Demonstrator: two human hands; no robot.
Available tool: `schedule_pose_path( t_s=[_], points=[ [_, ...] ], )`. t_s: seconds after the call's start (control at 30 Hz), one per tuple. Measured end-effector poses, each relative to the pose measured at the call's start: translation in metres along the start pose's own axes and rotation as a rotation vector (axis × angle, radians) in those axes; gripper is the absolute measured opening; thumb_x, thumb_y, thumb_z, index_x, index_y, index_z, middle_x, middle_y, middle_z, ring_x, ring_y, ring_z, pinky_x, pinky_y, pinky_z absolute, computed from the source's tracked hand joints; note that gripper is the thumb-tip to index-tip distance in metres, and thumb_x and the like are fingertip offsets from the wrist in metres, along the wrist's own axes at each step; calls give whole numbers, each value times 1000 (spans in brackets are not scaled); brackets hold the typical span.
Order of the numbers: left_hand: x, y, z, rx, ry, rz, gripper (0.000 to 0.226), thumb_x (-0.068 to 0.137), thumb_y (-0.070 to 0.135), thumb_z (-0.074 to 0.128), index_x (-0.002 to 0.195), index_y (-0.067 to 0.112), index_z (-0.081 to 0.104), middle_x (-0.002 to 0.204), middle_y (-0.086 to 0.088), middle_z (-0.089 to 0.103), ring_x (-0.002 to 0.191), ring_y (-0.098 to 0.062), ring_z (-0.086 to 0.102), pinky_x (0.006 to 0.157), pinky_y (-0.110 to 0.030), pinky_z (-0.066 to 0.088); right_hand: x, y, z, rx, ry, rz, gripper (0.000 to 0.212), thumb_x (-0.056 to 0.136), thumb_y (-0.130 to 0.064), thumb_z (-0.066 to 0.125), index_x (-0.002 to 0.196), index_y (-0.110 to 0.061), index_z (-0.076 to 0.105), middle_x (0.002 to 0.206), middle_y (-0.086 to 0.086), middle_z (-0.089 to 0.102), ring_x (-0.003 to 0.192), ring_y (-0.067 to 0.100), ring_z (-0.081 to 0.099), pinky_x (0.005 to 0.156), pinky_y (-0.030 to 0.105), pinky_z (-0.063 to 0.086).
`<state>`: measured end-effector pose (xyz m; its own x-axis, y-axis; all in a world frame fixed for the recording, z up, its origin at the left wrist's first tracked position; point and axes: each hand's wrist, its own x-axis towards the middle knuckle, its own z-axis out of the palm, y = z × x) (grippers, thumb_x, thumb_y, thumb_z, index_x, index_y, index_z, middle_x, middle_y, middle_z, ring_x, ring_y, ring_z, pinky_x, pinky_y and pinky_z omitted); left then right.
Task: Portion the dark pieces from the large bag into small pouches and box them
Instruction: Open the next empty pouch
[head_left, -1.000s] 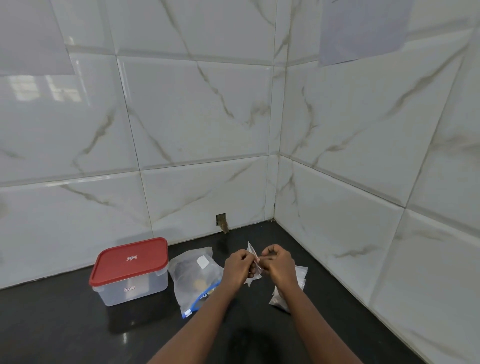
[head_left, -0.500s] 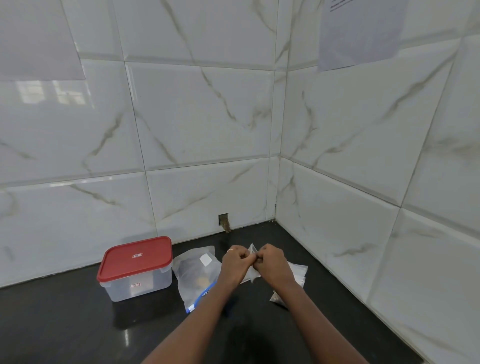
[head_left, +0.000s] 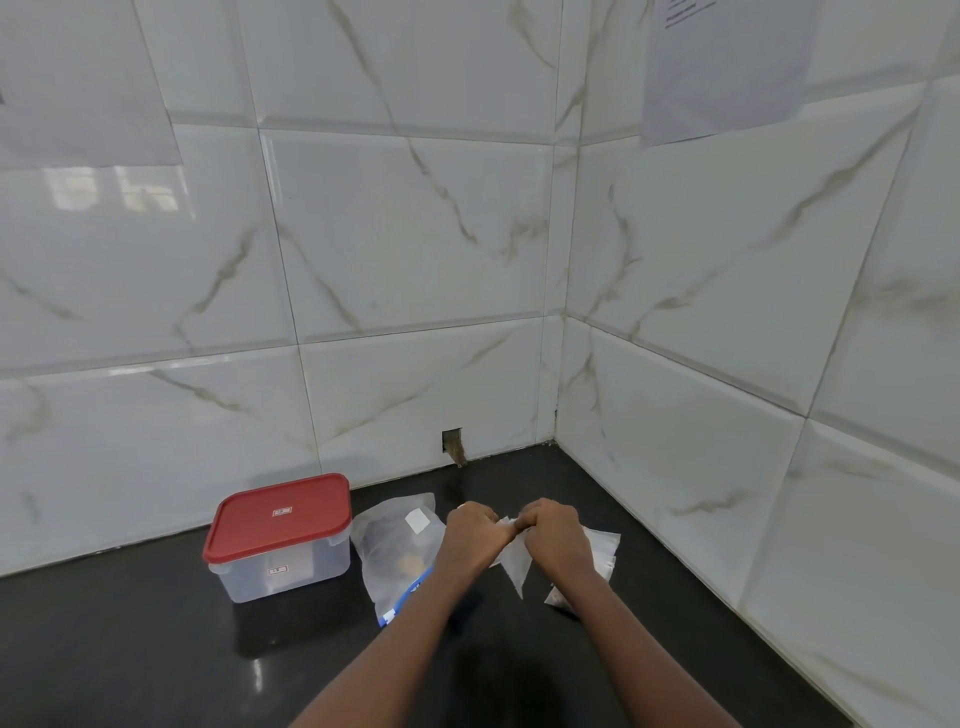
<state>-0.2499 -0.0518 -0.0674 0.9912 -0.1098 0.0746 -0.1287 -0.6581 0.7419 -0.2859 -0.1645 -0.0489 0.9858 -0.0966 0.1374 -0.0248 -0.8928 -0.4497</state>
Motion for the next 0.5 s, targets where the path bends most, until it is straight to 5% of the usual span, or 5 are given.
schedule_pose_path(
  t_s=[0.17,0.3,0.5],
  points=[
    [0,-5,-1,-103,-37,93,12,81,25,60,84,18,50,87,0,57,82,-16,53,72,-27,43,1,-6,5,121,-1,69,27,89,-9,52,106,-15,73,109,4,68,86,13,60,71,23,46],
    [-7,-9,-8,-132,-262,215,49,73,33,53,121,26,46,112,5,57,105,-12,53,102,-36,40,7,-3,8,206,-21,70,26,91,-12,56,111,-11,71,114,4,67,95,12,61,73,11,40],
    [-6,-18,-10,168,-302,365,92,67,35,77,142,18,28,139,-2,40,129,-17,35,116,-42,18,7,3,14,648,-107,192,20,84,-6,64,102,-4,72,96,9,71,76,12,64,62,15,49]
  ],
)
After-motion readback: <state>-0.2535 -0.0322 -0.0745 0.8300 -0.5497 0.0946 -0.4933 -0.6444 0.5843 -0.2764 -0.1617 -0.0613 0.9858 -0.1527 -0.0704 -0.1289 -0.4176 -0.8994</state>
